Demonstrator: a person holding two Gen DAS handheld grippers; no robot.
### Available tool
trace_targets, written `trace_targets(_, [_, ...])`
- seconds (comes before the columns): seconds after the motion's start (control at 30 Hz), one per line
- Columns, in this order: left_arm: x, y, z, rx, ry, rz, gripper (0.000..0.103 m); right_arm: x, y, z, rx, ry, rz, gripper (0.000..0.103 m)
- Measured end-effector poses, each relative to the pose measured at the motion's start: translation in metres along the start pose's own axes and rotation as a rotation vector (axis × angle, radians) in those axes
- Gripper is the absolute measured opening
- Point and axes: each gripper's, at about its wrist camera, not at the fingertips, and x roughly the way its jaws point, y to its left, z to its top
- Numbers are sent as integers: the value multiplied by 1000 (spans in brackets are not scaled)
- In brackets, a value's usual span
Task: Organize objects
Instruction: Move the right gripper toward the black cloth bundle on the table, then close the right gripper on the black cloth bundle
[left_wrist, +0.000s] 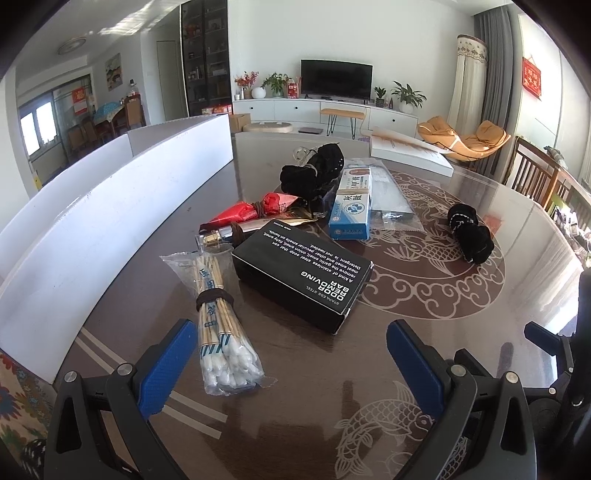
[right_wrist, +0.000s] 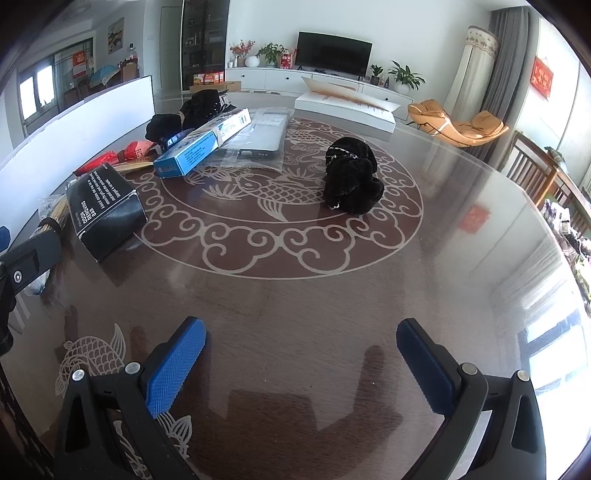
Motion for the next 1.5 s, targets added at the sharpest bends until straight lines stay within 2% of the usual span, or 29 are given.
trace_targets(0.13, [4,11,-1,-74,20,-35,103,1,-21,2,88,10,111,103])
trace_targets(0.17, [5,13,-1,-78,34,-34,103,2,-27,5,103,12,115,103])
trace_targets(0.27, [7,13,-2,-88,76,-41,103,3,-42,31,66,-3,77,103])
trace_targets(0.4, [7,9,-3,-81,91,-41,103,24,-55,80,-11,7,33,103])
trace_targets(0.57, [8,8,-3,-76,109,-35,103,74,-67,126,41,121,69,103])
trace_targets(0.6, [8,8,-3,-75,112,-34,103,82,-65,131,42,138,69,100])
trace_targets(0.67, [9,7,-3,-70,116,-34,103,92,-58,137,23,152,68,87])
trace_targets(0.73, [10,6,-3,-66,117,-40,103,99,-50,139,-8,162,84,58])
trace_targets(0.83, [10,4,-3,-50,119,-36,103,100,-40,133,-43,160,89,39])
trace_targets(0.87, [10,3,-3,-47,118,-36,103,97,-39,130,-46,148,90,38])
trace_targets(1.0, [10,3,-3,-46,112,-39,103,76,-30,109,-75,102,124,37])
trace_targets(1.17, [11,3,-2,-53,113,-44,103,39,-11,63,-149,61,193,37])
trace_targets(1.27, [10,4,-2,-61,110,-51,103,18,-4,34,-152,48,218,37])
trace_targets(1.5, [8,6,-2,-70,104,-59,103,-13,1,-5,-136,5,219,37])
